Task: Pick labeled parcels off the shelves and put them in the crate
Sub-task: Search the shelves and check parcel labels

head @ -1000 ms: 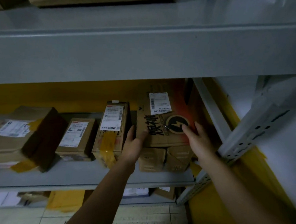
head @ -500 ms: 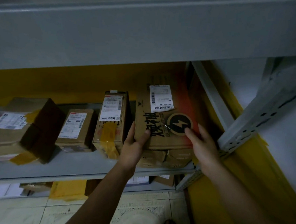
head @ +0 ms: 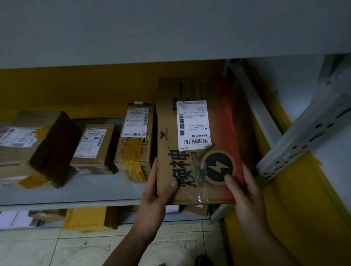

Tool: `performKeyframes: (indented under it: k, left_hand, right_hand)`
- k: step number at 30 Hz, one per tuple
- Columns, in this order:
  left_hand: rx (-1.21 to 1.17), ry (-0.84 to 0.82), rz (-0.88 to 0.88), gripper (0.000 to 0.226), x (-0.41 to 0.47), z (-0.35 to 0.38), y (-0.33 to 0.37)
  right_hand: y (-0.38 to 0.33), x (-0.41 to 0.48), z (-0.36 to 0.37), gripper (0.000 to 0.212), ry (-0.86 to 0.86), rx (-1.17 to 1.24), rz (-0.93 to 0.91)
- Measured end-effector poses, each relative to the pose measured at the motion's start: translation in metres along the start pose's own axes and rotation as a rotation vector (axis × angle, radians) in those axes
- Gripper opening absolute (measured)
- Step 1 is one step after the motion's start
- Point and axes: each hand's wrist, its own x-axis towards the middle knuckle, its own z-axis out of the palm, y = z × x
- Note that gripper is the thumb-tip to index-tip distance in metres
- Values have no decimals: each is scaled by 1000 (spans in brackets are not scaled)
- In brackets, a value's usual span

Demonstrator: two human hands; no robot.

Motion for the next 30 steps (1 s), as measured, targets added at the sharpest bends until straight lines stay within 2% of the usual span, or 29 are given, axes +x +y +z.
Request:
performKeyframes:
  k: [10, 18, 30]
  left_hand:
    - [-65, 42, 45, 71, -18, -1, -6]
    - [-56, 32, 49, 72, -20, 0, -8]
    - [-6, 46, -10, 77, 13, 11, 5]
  right_hand:
    - [4, -21, -4, 50, 35, -1, -45]
    - [6, -22, -4, 50, 52, 23, -30]
    - [-17, 22, 3, 35, 74, 3, 112]
